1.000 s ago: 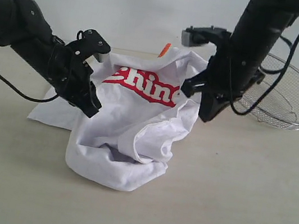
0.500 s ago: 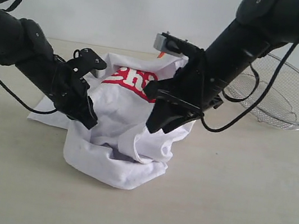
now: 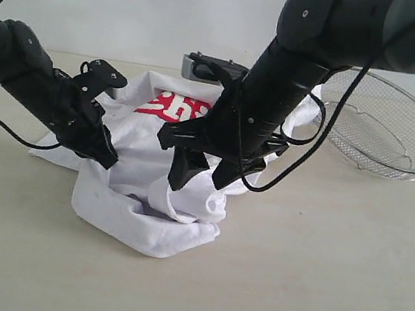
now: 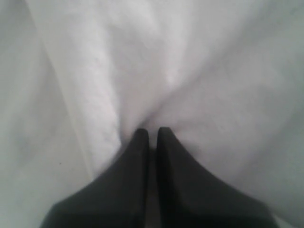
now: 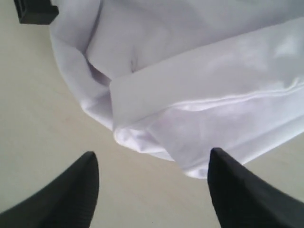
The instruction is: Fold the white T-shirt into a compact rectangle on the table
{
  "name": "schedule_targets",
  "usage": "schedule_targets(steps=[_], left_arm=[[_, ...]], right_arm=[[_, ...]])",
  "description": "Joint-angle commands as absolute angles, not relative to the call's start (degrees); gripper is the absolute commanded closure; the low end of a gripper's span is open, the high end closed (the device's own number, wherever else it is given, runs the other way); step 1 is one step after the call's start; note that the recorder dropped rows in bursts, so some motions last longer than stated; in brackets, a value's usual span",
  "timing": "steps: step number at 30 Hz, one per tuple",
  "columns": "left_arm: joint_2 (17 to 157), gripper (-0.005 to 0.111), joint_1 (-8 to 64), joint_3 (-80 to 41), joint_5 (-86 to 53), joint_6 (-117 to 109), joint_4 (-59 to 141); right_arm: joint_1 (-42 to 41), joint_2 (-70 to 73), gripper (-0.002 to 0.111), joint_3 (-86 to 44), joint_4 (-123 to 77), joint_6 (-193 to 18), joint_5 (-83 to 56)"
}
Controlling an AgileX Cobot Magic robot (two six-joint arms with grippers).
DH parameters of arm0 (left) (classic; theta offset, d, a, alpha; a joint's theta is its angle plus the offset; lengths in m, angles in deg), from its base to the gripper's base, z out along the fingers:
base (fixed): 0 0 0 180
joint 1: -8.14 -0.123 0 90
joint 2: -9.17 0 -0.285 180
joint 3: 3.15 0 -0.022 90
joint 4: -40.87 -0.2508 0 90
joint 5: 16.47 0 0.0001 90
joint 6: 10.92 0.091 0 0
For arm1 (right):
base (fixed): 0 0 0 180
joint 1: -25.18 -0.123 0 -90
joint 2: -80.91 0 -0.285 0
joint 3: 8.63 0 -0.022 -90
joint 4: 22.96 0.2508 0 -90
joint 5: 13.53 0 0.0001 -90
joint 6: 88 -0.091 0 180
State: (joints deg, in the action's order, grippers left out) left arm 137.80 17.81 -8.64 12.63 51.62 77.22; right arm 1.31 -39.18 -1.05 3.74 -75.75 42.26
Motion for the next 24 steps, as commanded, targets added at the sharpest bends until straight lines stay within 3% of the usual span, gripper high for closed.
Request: schedule_targets(steps=[1, 10, 24], left_arm=[[139.0, 0.102, 17.1, -9.0, 11.1, 52.6, 75.5], [139.0, 0.102, 17.1, -9.0, 11.1, 52.7, 75.9], [139.9, 0.102, 17.1, -9.0, 11.2, 53.3, 78.4]], right_arm=[[1.2, -40.2, 0.049, -1.2, 6.1, -76.2, 42.4], [1.1, -44.9, 0.049, -1.2, 17.7, -67.4, 41.1], [0.6, -45.6, 0.049, -1.1, 18.9, -67.5, 32.6]])
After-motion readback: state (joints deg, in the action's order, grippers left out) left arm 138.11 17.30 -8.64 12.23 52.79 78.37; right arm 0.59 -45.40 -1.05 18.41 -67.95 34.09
